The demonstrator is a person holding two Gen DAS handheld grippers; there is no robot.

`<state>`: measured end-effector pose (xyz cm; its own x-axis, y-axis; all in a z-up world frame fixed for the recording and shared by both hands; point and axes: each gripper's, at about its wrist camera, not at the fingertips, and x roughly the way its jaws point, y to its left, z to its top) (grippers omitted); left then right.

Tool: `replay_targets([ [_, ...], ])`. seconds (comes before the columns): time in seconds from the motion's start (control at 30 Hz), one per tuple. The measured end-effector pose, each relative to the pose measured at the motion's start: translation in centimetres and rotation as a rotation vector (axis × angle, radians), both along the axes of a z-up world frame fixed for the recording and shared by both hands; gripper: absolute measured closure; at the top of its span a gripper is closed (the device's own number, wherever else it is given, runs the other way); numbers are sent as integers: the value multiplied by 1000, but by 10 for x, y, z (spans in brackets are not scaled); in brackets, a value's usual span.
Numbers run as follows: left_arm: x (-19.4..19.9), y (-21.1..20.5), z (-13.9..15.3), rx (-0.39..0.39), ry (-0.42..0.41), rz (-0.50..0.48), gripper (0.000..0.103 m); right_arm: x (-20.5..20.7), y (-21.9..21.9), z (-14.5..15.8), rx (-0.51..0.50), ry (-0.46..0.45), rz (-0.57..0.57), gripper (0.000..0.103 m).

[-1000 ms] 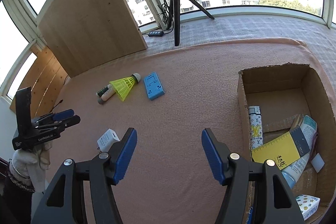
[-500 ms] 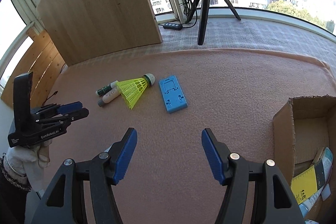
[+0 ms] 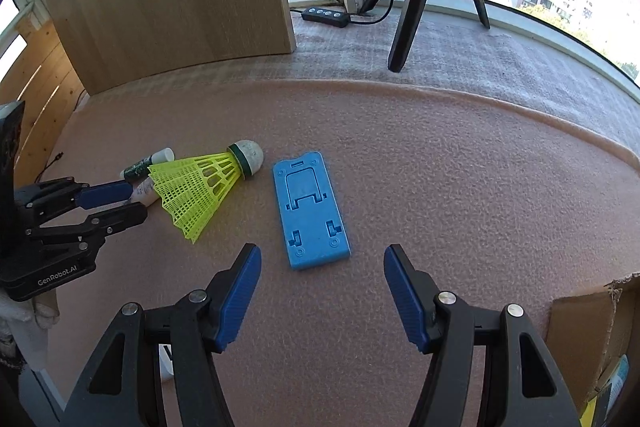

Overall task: Organize objects
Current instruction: 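Grasp the blue phone stand with the right tool while the left tool grasps the small bottle, then carry the phone stand and white bottle into the box and release both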

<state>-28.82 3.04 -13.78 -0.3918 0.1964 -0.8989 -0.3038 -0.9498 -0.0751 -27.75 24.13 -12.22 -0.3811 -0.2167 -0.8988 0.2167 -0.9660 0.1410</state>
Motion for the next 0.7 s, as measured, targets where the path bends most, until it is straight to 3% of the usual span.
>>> replay_targets([
  [0.2, -8, 6, -6, -21, -9, -20, 68, -21, -18, -11, 64, -10, 37, 43],
  [0.33, -10, 2, -14, -15, -38, -7, 79, -26, -28, -18, 111, -15, 64, 44],
  [0.47, -8, 0, -14, -3, -34, 1, 81, -23, -33, -20, 148, -7, 82, 53],
  [0.53, -6, -3, -13, 5, -34, 10, 81, -21, -34, -18, 148, -5, 84, 68],
  [0.7, 11, -10, -13, 19, -36, 20, 81, -11, -33, -17, 154, -3, 97, 70],
])
